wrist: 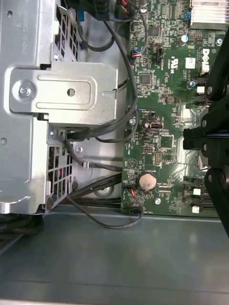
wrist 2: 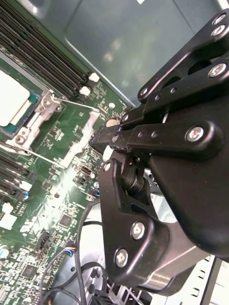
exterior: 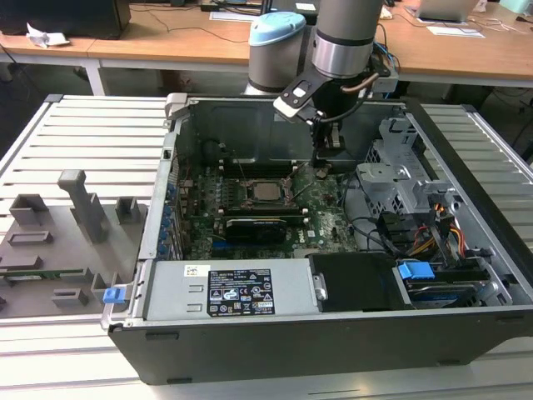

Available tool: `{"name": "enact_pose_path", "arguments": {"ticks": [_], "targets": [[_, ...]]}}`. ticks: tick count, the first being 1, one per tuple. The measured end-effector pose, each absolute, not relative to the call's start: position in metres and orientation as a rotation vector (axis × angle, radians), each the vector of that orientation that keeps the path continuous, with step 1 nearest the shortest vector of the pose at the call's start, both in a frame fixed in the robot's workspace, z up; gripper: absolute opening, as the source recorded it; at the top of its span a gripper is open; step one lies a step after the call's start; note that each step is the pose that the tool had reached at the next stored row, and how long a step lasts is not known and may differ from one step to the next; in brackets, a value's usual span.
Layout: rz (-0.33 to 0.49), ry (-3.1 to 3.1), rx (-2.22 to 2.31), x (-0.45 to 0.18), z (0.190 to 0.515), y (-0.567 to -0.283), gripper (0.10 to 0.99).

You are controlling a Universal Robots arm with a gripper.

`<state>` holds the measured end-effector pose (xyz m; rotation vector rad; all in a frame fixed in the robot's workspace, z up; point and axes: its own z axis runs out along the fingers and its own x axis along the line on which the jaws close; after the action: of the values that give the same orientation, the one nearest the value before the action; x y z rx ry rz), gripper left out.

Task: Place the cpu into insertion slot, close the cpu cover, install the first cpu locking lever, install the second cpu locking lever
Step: 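Close the cpu cover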

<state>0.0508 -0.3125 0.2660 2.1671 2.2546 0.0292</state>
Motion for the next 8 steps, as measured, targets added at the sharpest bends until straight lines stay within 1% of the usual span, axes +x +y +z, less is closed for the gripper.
{"name": "enact_pose_path", "arguments": {"ticks": [8], "targets": [[0.01,2.263,2.175,0.0591,0.2564,-0.3119,0.11]]}}
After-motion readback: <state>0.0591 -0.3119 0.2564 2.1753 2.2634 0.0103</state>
